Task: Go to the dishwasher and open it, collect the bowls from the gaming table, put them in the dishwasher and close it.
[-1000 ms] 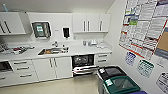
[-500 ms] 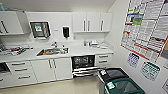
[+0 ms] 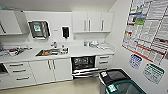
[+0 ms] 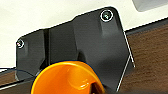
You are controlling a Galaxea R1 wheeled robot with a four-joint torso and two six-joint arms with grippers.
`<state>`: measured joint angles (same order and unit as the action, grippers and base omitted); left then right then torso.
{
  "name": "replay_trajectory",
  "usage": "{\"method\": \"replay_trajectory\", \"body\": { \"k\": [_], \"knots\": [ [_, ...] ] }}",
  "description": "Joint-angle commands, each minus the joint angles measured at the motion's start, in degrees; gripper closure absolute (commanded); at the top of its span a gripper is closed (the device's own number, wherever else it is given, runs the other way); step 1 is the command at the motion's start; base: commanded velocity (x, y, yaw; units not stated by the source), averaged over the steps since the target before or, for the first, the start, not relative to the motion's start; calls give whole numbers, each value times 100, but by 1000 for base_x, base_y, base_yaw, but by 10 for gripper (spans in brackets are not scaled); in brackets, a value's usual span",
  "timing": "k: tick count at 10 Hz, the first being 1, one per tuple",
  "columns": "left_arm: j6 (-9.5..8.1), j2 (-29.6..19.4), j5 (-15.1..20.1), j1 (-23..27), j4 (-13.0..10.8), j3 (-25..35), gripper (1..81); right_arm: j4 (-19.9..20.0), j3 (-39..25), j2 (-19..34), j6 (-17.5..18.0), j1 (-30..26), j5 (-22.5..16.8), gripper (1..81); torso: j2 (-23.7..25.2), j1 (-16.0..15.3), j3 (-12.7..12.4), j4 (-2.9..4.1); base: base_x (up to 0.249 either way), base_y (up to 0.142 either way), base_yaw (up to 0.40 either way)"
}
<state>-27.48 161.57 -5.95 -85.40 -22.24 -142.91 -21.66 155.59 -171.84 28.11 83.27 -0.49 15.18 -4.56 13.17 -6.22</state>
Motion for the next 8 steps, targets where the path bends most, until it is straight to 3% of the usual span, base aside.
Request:
{"method": "replay_trajectory", "body": {
  "k": [1,6,8],
  "knots": [
    [-21,-90,226,264,26,26,811,-31,6,51,-16,-306,-268,811,0,0,0,0,99,0,0],
    [-21,-116,217,264,26,53,811,-40,6,42,-16,-359,-268,811,0,-2,0,0,99,0,0],
    [-21,-116,50,264,26,35,811,-31,6,42,-16,-359,-268,811,0,0,0,0,99,0,0]
  ]
}}
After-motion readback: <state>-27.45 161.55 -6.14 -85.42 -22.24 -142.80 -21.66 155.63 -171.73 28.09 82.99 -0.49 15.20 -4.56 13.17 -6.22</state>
